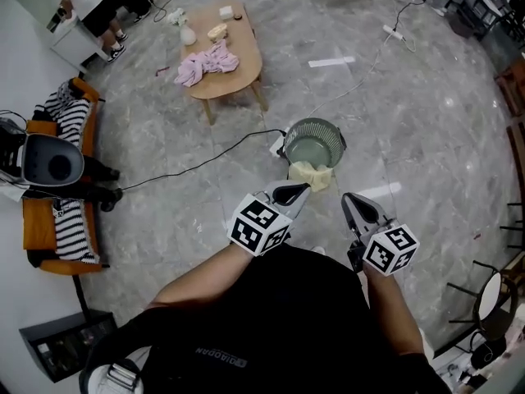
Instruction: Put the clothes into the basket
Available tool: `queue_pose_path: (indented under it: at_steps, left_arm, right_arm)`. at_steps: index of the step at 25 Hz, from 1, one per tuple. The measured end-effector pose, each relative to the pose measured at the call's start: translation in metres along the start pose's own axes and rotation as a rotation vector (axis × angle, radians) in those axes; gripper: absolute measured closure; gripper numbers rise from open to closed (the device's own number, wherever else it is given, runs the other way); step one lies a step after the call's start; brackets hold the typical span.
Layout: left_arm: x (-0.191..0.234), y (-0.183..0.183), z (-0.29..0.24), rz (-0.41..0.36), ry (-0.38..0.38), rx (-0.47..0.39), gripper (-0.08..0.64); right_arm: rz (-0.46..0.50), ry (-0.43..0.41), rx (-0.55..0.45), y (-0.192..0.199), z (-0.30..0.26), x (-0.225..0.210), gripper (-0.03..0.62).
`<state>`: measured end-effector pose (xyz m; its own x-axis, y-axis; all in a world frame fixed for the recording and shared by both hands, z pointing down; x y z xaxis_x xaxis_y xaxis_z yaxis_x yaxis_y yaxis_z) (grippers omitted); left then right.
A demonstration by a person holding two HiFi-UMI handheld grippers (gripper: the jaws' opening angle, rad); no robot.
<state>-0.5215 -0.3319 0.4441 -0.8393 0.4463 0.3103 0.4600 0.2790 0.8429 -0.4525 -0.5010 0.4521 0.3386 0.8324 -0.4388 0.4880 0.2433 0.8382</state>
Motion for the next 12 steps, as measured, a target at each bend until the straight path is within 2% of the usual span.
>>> queue_pose_path:
  at_steps: [4, 8, 12]
  left_arm:
    - [-0.028, 0.006, -0.003, 0.009, -0.042, -0.010, 0.560]
    - [-0.050, 0.016, -0.002, 0.073, -0.088, -0.027, 0.560]
    - [-0.067, 0.024, 0.001, 0.090, -0.143, -0.041, 0.560]
  right_arm:
    - [0.004, 0.004, 0.016, 0.011, 0.029, -0.012, 0.578]
    - [0.021, -0.026, 0.041, 0.024, 0.052, -0.016, 0.578]
    - [0.019, -0.061, 0.055, 0.036, 0.068, -0.019, 0.578]
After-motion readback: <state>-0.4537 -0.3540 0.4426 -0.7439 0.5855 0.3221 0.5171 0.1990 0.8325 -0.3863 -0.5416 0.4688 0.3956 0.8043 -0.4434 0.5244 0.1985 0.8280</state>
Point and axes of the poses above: the fingertips, and each gripper's own axes: z backward along the fingers, x to its left, y out of its underside, the point moved 7 cm from there along z, backward along the fingers, and after that the axes turned 1 degree about z, right-handed, at the moved point
